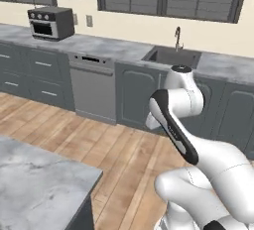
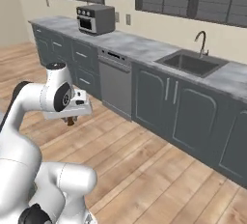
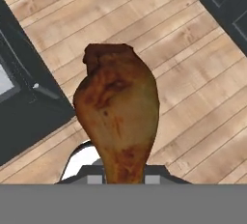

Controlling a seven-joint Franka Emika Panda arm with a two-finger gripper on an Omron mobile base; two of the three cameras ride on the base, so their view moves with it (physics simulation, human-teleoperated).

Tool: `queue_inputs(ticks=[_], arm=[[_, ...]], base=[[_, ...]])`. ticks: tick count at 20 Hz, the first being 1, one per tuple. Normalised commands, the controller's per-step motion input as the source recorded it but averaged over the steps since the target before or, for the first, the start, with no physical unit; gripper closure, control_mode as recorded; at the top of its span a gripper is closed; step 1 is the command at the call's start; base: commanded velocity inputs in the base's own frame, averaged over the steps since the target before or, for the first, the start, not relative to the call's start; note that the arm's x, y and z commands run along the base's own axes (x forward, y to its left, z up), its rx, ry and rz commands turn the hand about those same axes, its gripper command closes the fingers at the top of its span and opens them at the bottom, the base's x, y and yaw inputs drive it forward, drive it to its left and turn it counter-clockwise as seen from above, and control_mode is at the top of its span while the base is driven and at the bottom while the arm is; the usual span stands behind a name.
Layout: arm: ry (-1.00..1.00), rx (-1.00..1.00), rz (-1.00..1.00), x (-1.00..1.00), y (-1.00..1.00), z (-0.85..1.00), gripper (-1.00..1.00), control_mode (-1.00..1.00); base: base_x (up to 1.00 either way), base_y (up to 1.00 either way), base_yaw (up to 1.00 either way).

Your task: Take the chicken drumsticks from the pan and place one on each plate on the dining counter.

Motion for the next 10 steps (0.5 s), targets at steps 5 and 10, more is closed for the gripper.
queue_inputs(ticks=[5, 10], arm=[[0.0, 0.0, 0.0, 0.0, 0.0, 0.0, 1.0, 1.0], [0.0, 0.0, 0.0, 0.0, 0.0, 0.0, 1.0, 1.0]], base=[[0.68, -0.5, 0.41], [0.6, -0.25, 0.78]])
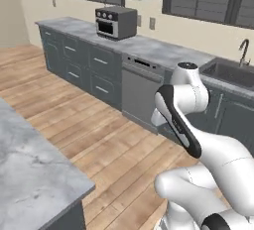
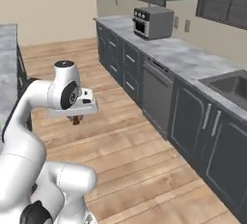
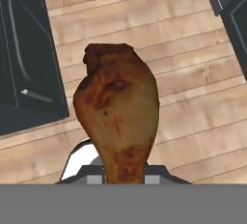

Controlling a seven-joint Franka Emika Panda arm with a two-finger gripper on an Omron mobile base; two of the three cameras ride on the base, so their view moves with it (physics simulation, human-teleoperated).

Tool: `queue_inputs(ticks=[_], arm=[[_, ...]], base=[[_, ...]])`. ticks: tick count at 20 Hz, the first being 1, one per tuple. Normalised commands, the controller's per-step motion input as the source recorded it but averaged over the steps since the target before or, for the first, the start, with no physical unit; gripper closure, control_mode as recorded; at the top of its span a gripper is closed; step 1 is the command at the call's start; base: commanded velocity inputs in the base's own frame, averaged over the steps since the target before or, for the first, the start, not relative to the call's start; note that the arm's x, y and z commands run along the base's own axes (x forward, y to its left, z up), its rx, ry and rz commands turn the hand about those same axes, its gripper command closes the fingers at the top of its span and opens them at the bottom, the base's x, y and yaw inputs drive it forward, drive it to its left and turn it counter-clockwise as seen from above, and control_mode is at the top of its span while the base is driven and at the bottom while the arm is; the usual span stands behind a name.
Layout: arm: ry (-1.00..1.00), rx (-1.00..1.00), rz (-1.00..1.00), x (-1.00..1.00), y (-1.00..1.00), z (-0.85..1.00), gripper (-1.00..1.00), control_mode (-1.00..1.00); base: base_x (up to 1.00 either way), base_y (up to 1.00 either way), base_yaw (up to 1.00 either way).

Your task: Take the chicken drumsticks from the pan and place one on each plate on the dining counter.

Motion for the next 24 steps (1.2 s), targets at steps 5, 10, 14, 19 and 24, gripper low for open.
queue_inputs(ticks=[5, 10, 14, 19, 24], arm=[[0.0, 0.0, 0.0, 0.0, 0.0, 0.0, 1.0, 1.0], [0.0, 0.0, 0.0, 0.0, 0.0, 0.0, 1.0, 1.0], [0.0, 0.0, 0.0, 0.0, 0.0, 0.0, 1.0, 1.0], [0.0, 0.0, 0.0, 0.0, 0.0, 0.0, 1.0, 1.0], [0.0, 0.0, 0.0, 0.0, 0.0, 0.0, 1.0, 1.0]], base=[[0.73, -0.38, 0.54], [0.94, -0.46, 0.27], [1.0, -0.37, 0.13], [1.0, -0.15, 0.12], [1.0, 0.0, 0.18]])
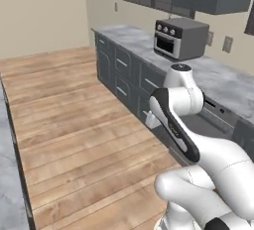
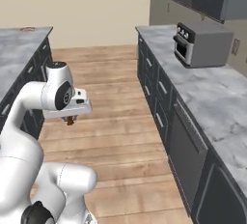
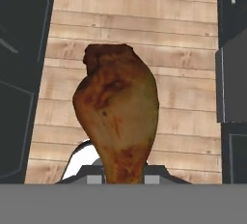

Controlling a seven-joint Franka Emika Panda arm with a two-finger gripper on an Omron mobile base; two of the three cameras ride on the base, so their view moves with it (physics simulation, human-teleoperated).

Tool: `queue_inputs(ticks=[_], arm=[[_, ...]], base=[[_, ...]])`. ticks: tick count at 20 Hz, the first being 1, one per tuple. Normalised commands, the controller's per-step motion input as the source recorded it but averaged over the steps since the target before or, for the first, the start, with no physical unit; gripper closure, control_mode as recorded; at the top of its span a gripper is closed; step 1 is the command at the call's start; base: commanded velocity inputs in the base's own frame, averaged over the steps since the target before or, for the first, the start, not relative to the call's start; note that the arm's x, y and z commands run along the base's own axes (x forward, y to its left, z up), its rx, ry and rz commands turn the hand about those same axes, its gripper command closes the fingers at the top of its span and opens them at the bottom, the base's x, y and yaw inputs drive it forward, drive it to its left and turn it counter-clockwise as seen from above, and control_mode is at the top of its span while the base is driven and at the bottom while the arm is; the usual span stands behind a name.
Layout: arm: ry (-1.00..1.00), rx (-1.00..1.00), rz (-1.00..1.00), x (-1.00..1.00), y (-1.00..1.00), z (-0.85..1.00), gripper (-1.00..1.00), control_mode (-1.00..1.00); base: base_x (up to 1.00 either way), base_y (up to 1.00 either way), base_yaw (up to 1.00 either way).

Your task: Take the chicken drumsticks from the pan and place one on each plate on the dining counter.

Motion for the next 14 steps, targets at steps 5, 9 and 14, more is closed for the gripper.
queue_inputs(ticks=[5, 9, 14], arm=[[0.0, 0.0, 0.0, 0.0, 0.0, 0.0, 1.0, 1.0], [0.0, 0.0, 0.0, 0.0, 0.0, 0.0, 1.0, 1.0], [0.0, 0.0, 0.0, 0.0, 0.0, 0.0, 1.0, 1.0]], base=[[1.0, 0.0, 0.12], [1.0, 0.0, 0.09], [1.0, 0.0, 0.08]])
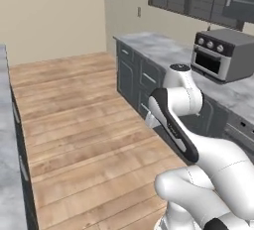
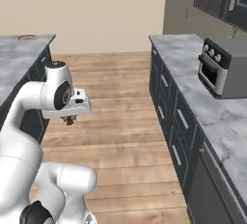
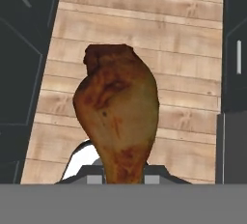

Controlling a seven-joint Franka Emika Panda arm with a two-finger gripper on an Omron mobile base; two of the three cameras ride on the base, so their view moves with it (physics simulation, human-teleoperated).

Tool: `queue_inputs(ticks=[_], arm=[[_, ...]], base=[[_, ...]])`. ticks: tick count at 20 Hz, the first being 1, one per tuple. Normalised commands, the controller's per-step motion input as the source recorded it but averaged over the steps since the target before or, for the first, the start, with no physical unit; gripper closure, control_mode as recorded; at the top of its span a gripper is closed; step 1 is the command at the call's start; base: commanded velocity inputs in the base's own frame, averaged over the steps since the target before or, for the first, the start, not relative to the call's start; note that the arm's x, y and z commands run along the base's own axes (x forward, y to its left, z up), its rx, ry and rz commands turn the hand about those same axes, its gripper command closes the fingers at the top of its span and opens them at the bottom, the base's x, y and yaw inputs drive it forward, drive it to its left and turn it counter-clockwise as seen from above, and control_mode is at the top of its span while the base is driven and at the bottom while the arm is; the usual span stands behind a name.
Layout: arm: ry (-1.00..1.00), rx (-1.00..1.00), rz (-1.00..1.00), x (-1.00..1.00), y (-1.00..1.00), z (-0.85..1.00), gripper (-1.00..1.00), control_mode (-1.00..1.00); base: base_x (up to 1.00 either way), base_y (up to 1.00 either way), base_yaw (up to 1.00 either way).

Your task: Take the chicken drumsticks from the pan and place one on each plate on the dining counter.

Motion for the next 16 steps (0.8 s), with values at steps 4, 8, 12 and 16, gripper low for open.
queue_inputs(ticks=[4, 8, 12, 16], arm=[[0.0, 0.0, 0.0, 0.0, 0.0, 0.0, 1.0, 1.0], [0.0, 0.0, 0.0, 0.0, 0.0, 0.0, 1.0, 1.0], [0.0, 0.0, 0.0, 0.0, 0.0, 0.0, 1.0, 1.0], [0.0, 0.0, 0.0, 0.0, 0.0, 0.0, 1.0, 1.0]], base=[[1.0, 0.0, 0.02], [1.0, 0.0, 0.02], [1.0, 0.02, 0.04], [1.0, 0.05, 0.03]])
